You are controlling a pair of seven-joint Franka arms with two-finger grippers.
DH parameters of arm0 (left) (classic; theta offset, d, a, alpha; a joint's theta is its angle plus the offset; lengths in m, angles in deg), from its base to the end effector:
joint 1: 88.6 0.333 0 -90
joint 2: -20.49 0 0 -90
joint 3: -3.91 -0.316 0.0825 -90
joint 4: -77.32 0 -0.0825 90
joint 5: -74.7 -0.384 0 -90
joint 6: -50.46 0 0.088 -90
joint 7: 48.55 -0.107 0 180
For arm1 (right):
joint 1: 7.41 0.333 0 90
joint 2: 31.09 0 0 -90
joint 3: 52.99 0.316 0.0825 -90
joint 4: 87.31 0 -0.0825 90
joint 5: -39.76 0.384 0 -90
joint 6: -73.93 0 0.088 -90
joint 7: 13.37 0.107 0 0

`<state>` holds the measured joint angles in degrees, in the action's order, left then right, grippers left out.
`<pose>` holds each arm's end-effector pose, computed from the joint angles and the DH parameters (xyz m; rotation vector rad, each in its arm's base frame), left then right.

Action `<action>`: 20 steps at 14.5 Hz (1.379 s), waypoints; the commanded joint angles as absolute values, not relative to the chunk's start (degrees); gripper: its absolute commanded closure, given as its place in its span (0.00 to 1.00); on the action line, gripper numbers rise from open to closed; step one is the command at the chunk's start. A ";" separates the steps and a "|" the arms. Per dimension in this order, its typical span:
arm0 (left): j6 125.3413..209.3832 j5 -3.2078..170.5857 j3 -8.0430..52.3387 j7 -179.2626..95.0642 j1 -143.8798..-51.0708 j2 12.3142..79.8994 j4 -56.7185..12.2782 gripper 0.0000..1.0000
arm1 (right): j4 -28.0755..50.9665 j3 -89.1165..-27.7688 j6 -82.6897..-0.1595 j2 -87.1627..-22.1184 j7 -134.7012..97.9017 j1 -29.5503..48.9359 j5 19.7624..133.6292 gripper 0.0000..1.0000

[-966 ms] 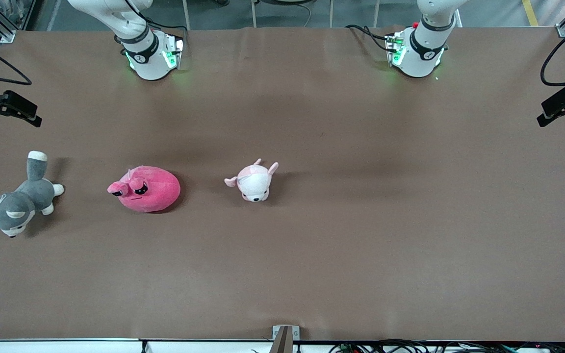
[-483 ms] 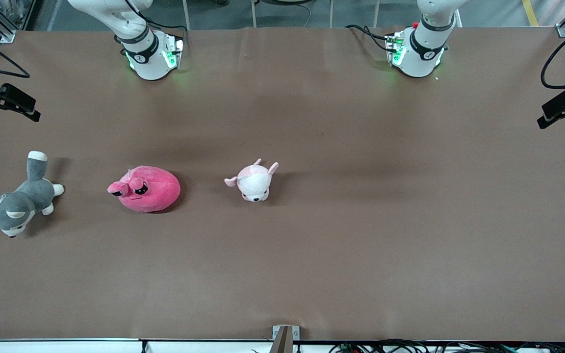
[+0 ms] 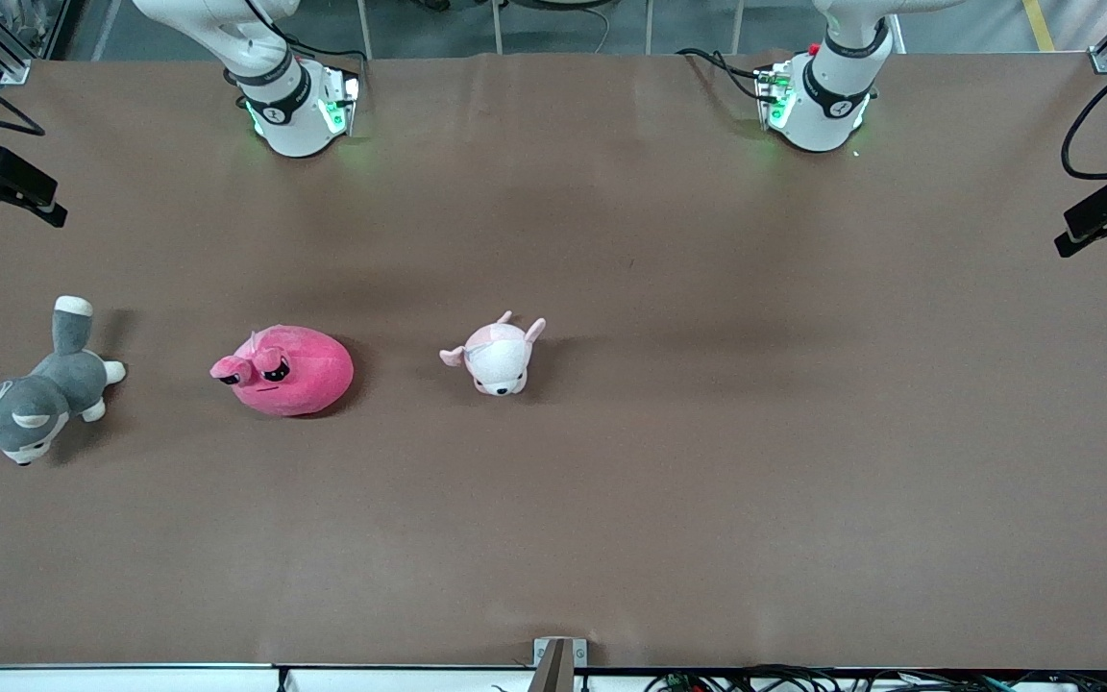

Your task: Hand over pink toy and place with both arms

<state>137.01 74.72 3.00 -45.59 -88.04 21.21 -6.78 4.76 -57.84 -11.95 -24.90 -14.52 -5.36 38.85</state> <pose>0.5525 0.0141 0.6605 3.1383 0.1213 0.0474 0.5123 -0.0296 0.6587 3.1345 -0.0461 -0.0010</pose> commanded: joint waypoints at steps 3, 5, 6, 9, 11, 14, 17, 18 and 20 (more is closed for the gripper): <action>136.86 74.43 1.80 -46.09 -89.30 21.19 -5.92 0.00 | 4.27 -58.09 -11.50 -24.76 -14.77 -5.82 41.69 0.00; 136.86 74.43 2.15 -46.26 -88.96 21.01 -5.92 0.00 | 4.27 -58.09 -11.41 -24.85 -14.86 -5.91 41.61 0.00; 136.86 74.43 2.24 -46.35 -88.95 20.93 -5.92 0.00 | 4.27 -58.09 -11.41 -24.94 -14.95 -5.91 41.61 0.00; 136.86 74.52 2.33 -46.70 -88.95 20.92 -5.92 0.00 | 2.70 -58.09 -11.32 -26.07 -14.95 -5.65 41.61 0.00; 136.86 74.70 2.50 -46.70 -88.95 20.84 -5.92 0.00 | 2.34 -58.09 -11.23 -26.43 -14.95 -5.73 41.61 0.00; 136.95 74.87 2.50 -46.70 -88.95 20.92 -5.92 0.00 | 2.34 -58.09 -11.23 -26.52 -14.95 -5.73 41.61 0.00; 136.95 74.87 2.50 -46.70 -88.95 20.92 -5.92 0.00 | 2.77 -58.09 -10.71 -26.43 -14.95 -5.65 41.52 0.00; 136.95 74.96 2.50 -46.70 -88.95 20.92 -5.92 0.00 | 2.77 -58.09 -9.84 -26.52 -14.95 -5.56 41.61 0.00; 136.95 74.96 2.50 -46.70 -88.95 20.92 -5.92 0.00 | 2.86 -58.09 -9.74 -26.43 -14.95 -5.47 41.61 0.00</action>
